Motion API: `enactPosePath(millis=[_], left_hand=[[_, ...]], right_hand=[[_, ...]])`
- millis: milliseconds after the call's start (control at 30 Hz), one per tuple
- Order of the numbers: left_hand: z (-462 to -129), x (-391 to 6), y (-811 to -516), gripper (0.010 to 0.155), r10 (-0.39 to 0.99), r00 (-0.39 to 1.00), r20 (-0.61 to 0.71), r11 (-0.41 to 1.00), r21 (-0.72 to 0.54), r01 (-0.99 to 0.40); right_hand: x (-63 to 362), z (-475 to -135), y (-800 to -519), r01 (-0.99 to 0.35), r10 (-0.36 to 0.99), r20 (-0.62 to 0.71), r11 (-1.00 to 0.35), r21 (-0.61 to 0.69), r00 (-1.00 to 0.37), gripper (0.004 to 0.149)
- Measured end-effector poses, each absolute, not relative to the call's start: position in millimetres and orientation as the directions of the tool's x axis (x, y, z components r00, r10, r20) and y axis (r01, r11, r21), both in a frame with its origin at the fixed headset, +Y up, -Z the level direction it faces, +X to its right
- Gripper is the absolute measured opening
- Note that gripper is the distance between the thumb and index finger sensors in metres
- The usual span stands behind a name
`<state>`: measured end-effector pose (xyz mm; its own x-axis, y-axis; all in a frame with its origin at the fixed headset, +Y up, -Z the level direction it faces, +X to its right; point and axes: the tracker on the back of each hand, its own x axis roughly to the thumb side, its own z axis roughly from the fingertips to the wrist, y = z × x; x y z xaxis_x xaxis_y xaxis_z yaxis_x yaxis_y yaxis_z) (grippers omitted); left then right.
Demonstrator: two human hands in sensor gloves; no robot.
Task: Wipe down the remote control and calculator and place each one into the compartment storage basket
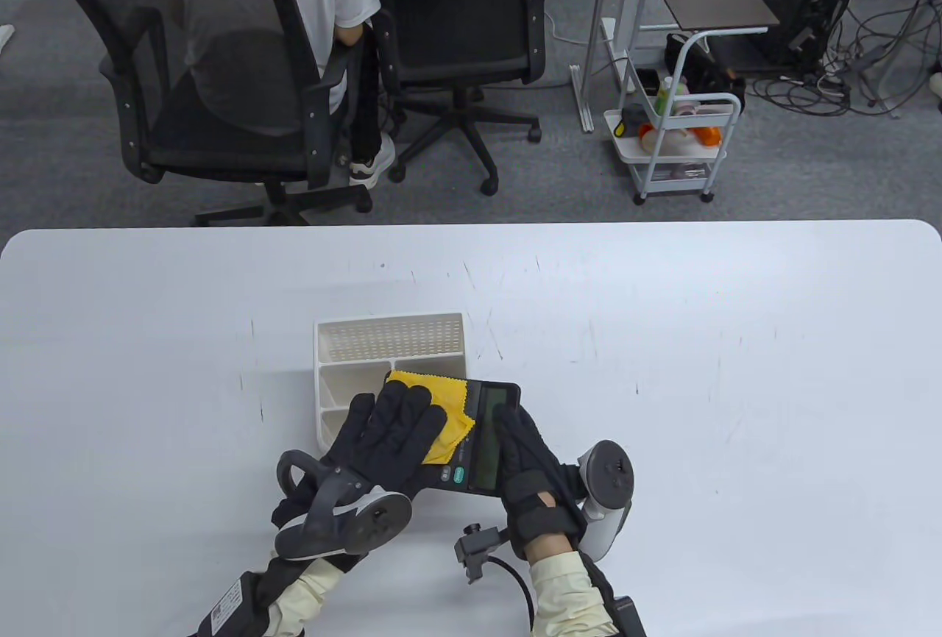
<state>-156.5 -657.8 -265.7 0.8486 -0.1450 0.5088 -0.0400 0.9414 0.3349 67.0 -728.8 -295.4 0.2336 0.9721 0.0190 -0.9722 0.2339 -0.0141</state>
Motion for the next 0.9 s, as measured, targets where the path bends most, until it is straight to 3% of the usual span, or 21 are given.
enactPosePath(millis=[133,300,567,700,900], left_hand=[[-262,-148,-660,0.060,-0.149,0.824,0.546,0.942,0.332,-0.050],[-254,-128,-665,0.060,-0.207,0.770,0.604,0.937,0.349,-0.021],[-264,-149,-662,0.060,-0.141,0.824,0.549,0.944,0.325,-0.054],[-265,-158,-654,0.061,-0.183,0.867,0.463,0.933,0.359,0.005],[-262,-151,-656,0.060,-0.183,0.833,0.523,0.935,0.353,-0.016]], right_hand=[[73,-296,-730,-0.970,0.971,0.034,0.240,-0.045,0.238,0.069],[68,-297,-731,-0.978,0.978,0.015,0.208,0.013,0.208,0.069],[56,-297,-725,-0.987,0.993,0.031,0.110,0.114,0.114,0.069],[54,-296,-725,-0.979,0.988,0.026,0.149,0.135,0.154,0.069],[55,-296,-725,-0.981,0.987,0.032,0.156,0.113,0.160,0.069]])
